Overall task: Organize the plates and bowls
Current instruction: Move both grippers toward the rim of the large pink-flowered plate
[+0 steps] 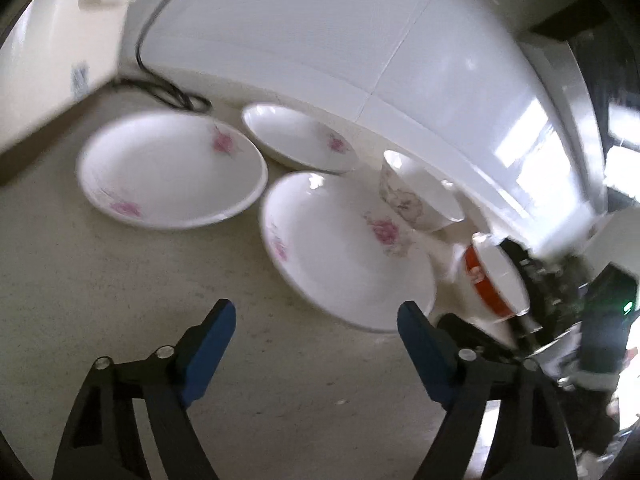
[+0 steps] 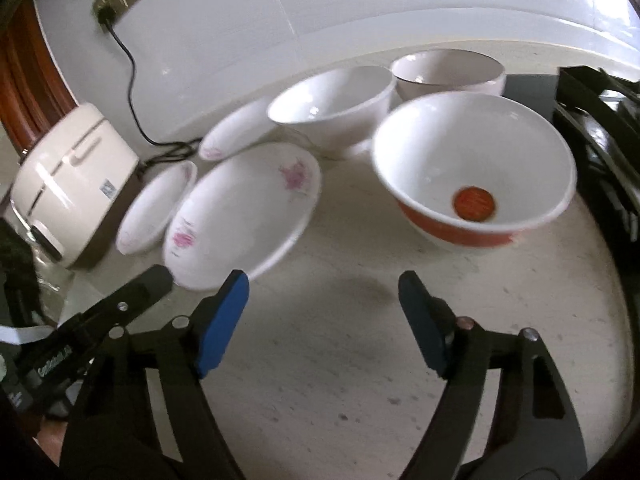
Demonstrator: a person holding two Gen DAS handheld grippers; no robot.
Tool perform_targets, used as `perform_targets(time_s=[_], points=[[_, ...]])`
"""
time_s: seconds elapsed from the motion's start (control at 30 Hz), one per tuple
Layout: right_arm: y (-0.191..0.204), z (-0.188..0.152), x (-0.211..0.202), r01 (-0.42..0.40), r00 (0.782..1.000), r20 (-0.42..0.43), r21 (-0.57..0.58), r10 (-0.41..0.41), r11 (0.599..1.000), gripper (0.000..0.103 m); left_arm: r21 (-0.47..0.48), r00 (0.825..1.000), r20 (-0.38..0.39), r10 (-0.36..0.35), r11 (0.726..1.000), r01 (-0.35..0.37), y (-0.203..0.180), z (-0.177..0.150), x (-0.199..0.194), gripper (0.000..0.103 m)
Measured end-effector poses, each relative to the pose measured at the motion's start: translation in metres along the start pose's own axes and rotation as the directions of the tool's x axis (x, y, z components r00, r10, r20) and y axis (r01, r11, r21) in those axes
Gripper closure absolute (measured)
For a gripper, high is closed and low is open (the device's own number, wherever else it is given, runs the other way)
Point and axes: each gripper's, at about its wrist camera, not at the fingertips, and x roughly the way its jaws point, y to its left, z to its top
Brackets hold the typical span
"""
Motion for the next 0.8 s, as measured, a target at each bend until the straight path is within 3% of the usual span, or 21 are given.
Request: perform_targets(time_s=[0.1,0.27,0.4,0.5,0.7,0.8], points=[[0.010,0.004,0.007,-0.032,0.999,0.000,-0.007,0.032,0.999,0.027,-0.021,0.999,0.036,0.002,1.000,-0.001,0.002,0.005,0.003,0.032],[0.019,0.010,0.021,-0.057,0.998,-0.029,0.004,0.058,0.998,0.032,-0.053,0.999,0.030,0.039,0.998,-0.038,0.002,0.014,0.018,0.040],[0.023,0.018,0.037,-0.048,0.998,-0.033,0.015,0.048,0.999,0.035,-0.063,0.997,0.036,0.064,0.996,-0.062,0.003,0.018,0.029,0.057],[0.025,0.024,0.045,-0.034,0.999,-0.030,0.021,0.035,0.999,0.040,-0.077,0.998,0.028,0.049,0.996,-0.047,0.007,0.022,0.033,0.066],[0.033,0.031,0.055,0.009,1.000,-0.028,-0.001,-0.009,1.000,0.052,-0.092,0.998,0.033,0.057,0.994,-0.054,0.013,0.027,0.036,0.072],[0.030,0.033,0.057,0.006,1.000,-0.027,0.018,-0.006,1.000,0.061,-0.109,0.996,0.035,0.079,0.991,-0.075,0.017,0.028,0.035,0.082]])
